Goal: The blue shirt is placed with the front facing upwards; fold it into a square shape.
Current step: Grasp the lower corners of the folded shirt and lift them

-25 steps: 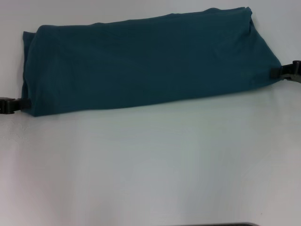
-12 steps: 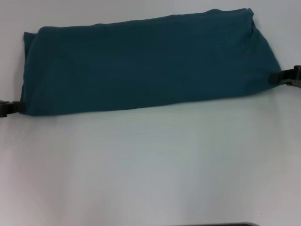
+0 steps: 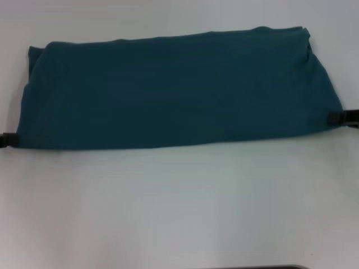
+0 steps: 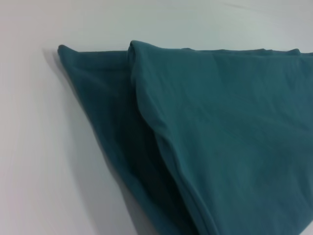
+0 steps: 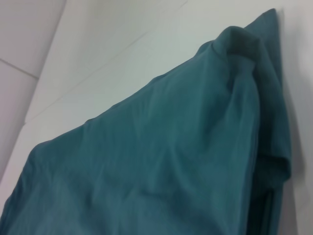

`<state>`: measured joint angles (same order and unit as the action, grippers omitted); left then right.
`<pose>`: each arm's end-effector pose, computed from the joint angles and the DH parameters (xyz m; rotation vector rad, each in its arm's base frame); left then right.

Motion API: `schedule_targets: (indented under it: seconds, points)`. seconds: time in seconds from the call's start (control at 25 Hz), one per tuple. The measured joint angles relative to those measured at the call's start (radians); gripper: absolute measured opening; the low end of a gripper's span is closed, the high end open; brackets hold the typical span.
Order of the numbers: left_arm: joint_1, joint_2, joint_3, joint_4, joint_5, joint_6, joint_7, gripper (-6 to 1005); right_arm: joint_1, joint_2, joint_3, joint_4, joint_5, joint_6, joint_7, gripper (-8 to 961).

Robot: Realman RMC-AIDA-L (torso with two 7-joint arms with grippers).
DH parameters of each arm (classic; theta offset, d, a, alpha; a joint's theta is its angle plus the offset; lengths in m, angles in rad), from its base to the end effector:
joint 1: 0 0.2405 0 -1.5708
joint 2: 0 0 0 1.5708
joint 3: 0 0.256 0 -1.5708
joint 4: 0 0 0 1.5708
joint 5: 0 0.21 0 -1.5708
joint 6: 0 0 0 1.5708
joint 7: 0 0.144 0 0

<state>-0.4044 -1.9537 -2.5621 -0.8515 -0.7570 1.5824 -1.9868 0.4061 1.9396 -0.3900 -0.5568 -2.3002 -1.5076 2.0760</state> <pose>-0.3577 0.2953 0.0820 -2.3730 -1.4480 -0.1880 0.3749 0.2833 0.0547 -2.0793 1.8312 0.5889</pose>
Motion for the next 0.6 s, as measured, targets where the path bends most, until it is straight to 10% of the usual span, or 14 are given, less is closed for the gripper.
schedule_targets:
  seconds: [0.6]
  points:
    - [0.083, 0.01, -0.017, -0.053, 0.001, 0.204, 0.056, 0, -0.153, 0.003, 0.082, 0.0, 0.0, -0.186, -0.153, 13]
